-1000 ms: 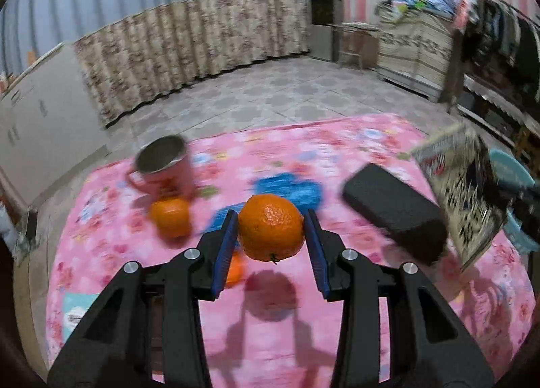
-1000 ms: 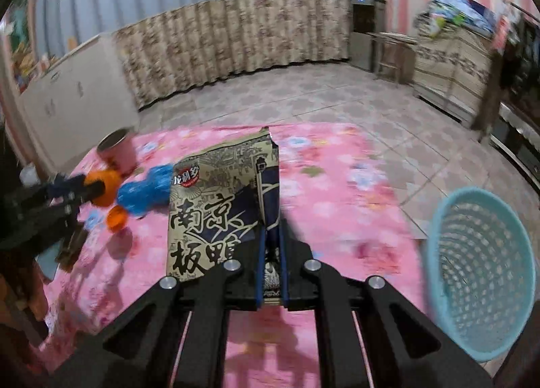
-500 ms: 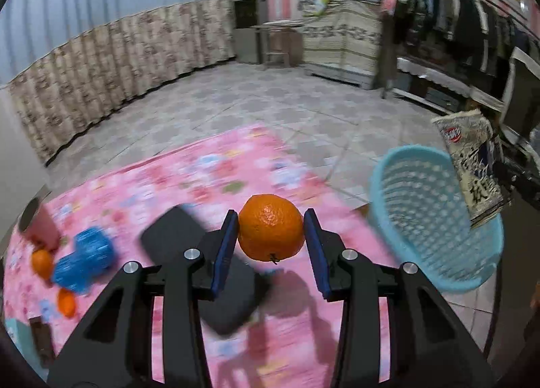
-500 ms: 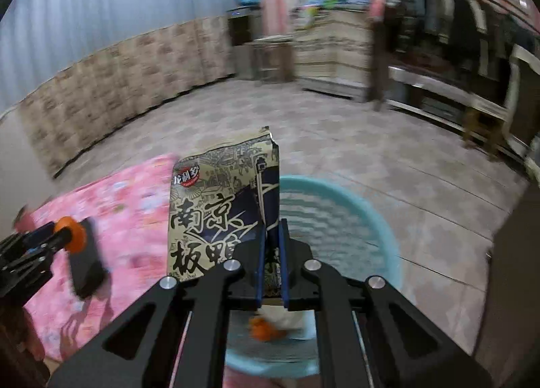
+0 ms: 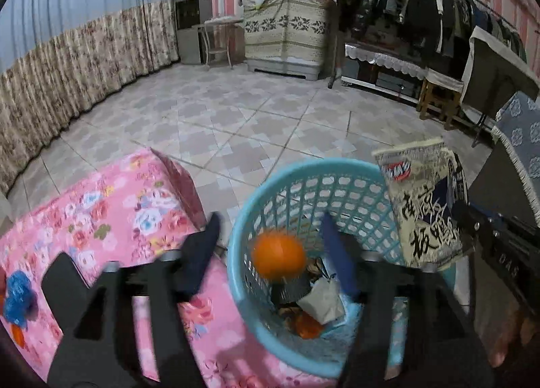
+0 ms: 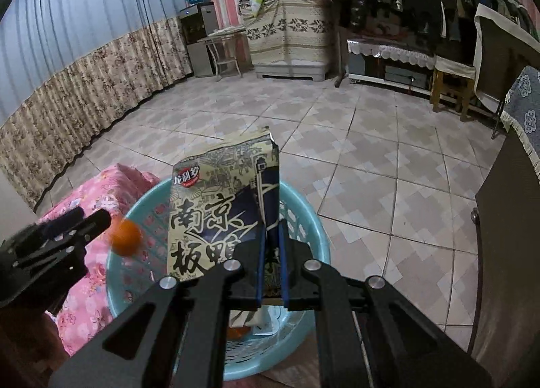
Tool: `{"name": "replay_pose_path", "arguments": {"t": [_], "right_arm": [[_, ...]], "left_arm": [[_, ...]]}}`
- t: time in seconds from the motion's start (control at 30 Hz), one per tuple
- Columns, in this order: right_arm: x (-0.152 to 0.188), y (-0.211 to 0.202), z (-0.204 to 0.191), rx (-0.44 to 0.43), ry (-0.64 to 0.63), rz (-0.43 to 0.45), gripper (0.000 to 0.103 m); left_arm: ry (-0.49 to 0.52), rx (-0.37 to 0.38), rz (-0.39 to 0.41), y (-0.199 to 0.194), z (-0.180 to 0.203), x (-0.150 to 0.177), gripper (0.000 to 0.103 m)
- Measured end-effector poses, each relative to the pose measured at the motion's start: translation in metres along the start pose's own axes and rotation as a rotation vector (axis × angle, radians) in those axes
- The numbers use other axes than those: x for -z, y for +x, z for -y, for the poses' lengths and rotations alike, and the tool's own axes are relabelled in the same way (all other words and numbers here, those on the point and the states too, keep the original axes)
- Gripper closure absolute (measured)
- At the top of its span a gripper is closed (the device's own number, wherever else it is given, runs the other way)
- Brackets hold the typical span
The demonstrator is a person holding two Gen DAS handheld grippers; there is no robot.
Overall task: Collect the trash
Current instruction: 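Release the mandarin from the left tool and the snack packet from the right tool into the basket, then reach the left tool to the small dark metal tray and close on it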
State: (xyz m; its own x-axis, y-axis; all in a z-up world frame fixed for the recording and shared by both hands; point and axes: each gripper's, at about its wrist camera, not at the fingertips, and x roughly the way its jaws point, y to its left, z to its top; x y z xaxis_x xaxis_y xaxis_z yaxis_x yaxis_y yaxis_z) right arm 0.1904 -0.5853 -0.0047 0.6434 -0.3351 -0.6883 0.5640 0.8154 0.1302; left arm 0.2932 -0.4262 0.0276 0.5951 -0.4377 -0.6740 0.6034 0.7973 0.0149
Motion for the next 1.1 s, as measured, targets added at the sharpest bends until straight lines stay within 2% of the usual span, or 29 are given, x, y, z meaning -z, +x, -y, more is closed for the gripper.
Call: {"name": "replay_pose_path", "arguments": {"t": [0.03,0.2,0.37,0.43,0.5,0.57,0.6,0.63,0.7,0.8,0.9,1.1], "right_arm": [[0.001,0.000,0.000,0.002,-0.002,-0.002,0.095],[0.002,0.004,0.001,0.004,-0.007,-0.009,0.095],[0.008,0.011,-0.013,0.002,-0.037,-0.029,0.095],[0.008,0.011,-0.019,0.004,-0.031,-0.028,0.091],[0.008,0.014,-0.024,0.001,-0.017,-0.038,0.089],[0.008,0.015,-0.031,-0.005,-0.009,-0.053,0.076],[0.009,0.016,-0.034,0.005,-0.007,-0.052,0.052],[0.010,0.016,-0.036,0.016,-0.008,-0.045,0.035],[0.010,0.016,-0.040,0.035,-0.008,-0.048,0.032],[0.011,0.015,-0.047,0.053,-0.009,-0.051,0.021],[0.008,0.010,-0.059,0.066,-0.038,-0.038,0.018],[0.009,-0.010,-0.105,-0.018,-0.080,0.022,0.010]], "left_arm": [[0.003,-0.019,0.011,-0.002,0.001,-0.002,0.023],[-0.081,-0.048,0.023,-0.015,-0.025,-0.005,0.008],[-0.112,-0.106,0.043,-0.027,-0.051,0.012,0.007],[-0.125,-0.126,0.067,-0.032,-0.061,0.021,0.007],[-0.136,-0.144,0.057,-0.035,-0.068,0.028,0.007],[-0.143,-0.135,0.025,-0.037,-0.078,0.032,0.006],[-0.149,-0.141,0.011,-0.039,-0.084,0.034,0.006],[-0.155,-0.152,0.005,-0.042,-0.089,0.036,0.005],[-0.170,-0.174,0.013,-0.050,-0.101,0.041,0.005],[-0.186,-0.208,0.022,-0.068,-0.121,0.051,0.005],[-0.192,-0.253,0.040,-0.090,-0.145,0.065,0.005],[-0.213,-0.380,0.045,-0.131,-0.212,0.103,0.005]]}}
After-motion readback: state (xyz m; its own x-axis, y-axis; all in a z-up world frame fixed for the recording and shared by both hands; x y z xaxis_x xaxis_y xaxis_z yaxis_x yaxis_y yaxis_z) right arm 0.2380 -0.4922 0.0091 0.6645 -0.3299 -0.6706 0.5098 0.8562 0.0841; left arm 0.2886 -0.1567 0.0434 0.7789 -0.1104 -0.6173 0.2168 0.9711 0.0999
